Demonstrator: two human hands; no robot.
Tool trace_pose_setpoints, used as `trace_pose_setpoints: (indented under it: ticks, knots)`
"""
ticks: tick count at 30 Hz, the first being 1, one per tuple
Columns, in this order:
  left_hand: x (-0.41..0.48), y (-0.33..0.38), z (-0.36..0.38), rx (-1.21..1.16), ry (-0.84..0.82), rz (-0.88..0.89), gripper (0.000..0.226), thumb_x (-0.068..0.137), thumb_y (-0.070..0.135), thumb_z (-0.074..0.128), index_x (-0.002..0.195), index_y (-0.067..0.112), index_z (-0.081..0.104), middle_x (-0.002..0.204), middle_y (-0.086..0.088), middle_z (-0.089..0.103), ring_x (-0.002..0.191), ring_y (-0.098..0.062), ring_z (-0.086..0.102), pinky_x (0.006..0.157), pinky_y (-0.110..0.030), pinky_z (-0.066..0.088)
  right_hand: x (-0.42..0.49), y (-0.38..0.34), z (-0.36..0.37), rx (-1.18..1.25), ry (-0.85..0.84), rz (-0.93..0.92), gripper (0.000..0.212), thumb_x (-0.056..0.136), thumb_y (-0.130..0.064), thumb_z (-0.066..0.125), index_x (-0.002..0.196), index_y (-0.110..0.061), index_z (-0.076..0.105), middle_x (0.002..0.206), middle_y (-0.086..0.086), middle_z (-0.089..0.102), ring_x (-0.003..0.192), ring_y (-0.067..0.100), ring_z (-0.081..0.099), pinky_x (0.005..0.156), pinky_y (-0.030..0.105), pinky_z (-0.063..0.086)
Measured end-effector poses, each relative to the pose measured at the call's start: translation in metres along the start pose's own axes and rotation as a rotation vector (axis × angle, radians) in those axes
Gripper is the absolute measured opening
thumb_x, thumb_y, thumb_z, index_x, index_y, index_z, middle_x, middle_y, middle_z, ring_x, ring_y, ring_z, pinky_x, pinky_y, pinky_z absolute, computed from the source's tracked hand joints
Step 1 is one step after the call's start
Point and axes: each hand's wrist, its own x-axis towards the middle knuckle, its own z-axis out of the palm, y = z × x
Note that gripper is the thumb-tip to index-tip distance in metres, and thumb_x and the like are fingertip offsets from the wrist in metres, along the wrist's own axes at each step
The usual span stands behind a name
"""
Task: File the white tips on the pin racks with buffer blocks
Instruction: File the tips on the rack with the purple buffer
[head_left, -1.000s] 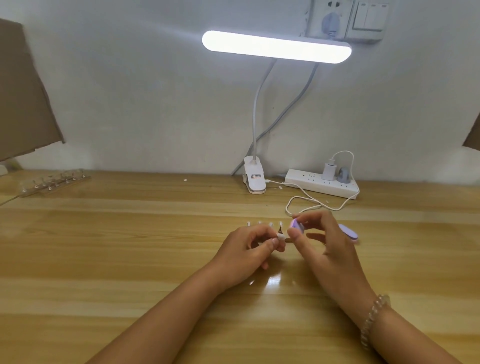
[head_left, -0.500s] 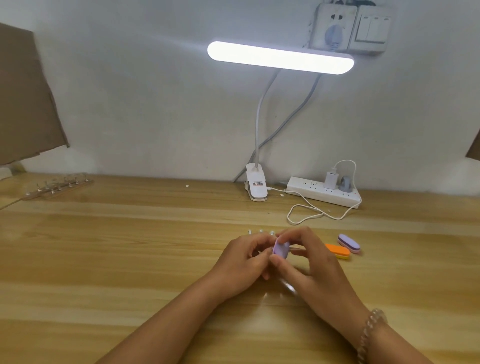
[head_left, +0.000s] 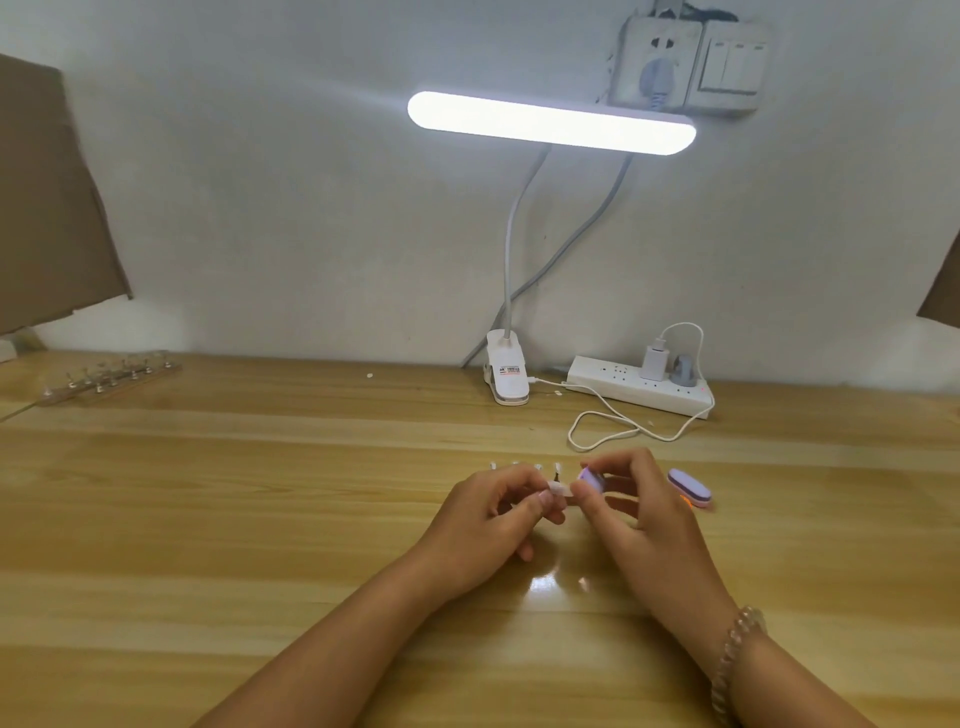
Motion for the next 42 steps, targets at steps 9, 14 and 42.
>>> trace_pose_setpoints:
  ticks: [9, 14, 42]
  knots:
    - [0.001, -0.002, 0.001, 0.005, -0.005, 0.018, 0.016, 0.097, 0.022, 0.057, 0.086, 0.028, 0.068, 0.084, 0.01, 0.071, 0.054, -0.013, 0.059, 0.063, -0.029, 0.049, 0.003, 0.004, 0.001, 0.012, -0.018, 0.027, 0.011, 0.09, -0.022, 0.067, 0.094, -0.024, 0.057, 0.093, -0.009, 0.065, 0.094, 0.006, 0.063, 0.084, 0.031, 0.054]
    - [0.001, -0.001, 0.001, 0.003, -0.021, 0.008, 0.023, 0.099, 0.017, 0.058, 0.086, 0.032, 0.069, 0.096, 0.004, 0.074, 0.058, -0.015, 0.06, 0.065, -0.031, 0.051, 0.003, 0.002, -0.005, 0.157, 0.04, 0.118, 0.011, 0.094, -0.013, 0.049, 0.089, -0.019, 0.057, 0.078, -0.002, 0.065, 0.076, 0.018, 0.06, 0.073, 0.049, 0.052]
    - [0.001, -0.006, -0.004, 0.581, 0.212, -0.118, 0.019, 0.083, 0.036, 0.066, 0.098, 0.044, 0.058, 0.097, 0.021, 0.056, 0.101, -0.004, 0.053, 0.091, -0.029, 0.04, 0.009, 0.01, -0.017, -0.26, 0.085, 0.137, 0.013, 0.083, -0.031, 0.074, 0.077, -0.029, 0.063, 0.078, -0.006, 0.065, 0.082, 0.015, 0.061, 0.08, 0.041, 0.051]
